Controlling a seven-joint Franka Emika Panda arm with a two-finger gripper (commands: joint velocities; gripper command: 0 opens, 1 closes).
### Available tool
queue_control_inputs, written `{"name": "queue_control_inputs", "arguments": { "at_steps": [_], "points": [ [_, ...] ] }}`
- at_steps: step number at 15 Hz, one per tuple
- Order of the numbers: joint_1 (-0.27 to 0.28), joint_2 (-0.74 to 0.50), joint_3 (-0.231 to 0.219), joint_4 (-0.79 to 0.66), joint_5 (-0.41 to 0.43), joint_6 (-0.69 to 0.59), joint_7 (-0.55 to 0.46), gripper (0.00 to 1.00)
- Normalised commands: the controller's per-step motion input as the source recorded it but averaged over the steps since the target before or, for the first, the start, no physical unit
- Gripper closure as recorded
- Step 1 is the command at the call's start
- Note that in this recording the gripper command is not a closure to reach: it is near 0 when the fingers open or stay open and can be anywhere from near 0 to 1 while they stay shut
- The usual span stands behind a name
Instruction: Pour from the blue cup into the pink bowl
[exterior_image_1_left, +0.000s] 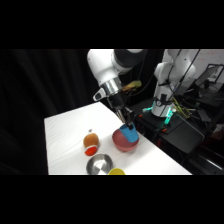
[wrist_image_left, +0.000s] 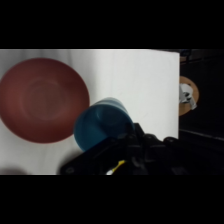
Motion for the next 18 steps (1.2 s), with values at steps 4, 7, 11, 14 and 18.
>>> {"name": "queue_control_inputs", "arguments": {
  "at_steps": [4, 7, 11, 14, 18],
  "points": [
    [-0.218, 0.12, -0.152, 0.07, 0.397, -0.61, -0.72, 0.06],
    [-0.171, 0.26, -0.100, 0.17, 0.289, -0.59, -0.63, 0.06],
    [-0.115, 0.30, -0.050, 0.29, 0.166, -0.56, -0.42, 0.06],
    [-0.014, 0.12, -0.044, 0.26, -0.024, -0.22, -0.05, 0.06],
    [0.086, -0.17, -0.083, 0.10, -0.229, 0.34, 0.26, 0.06]
  ]
}}
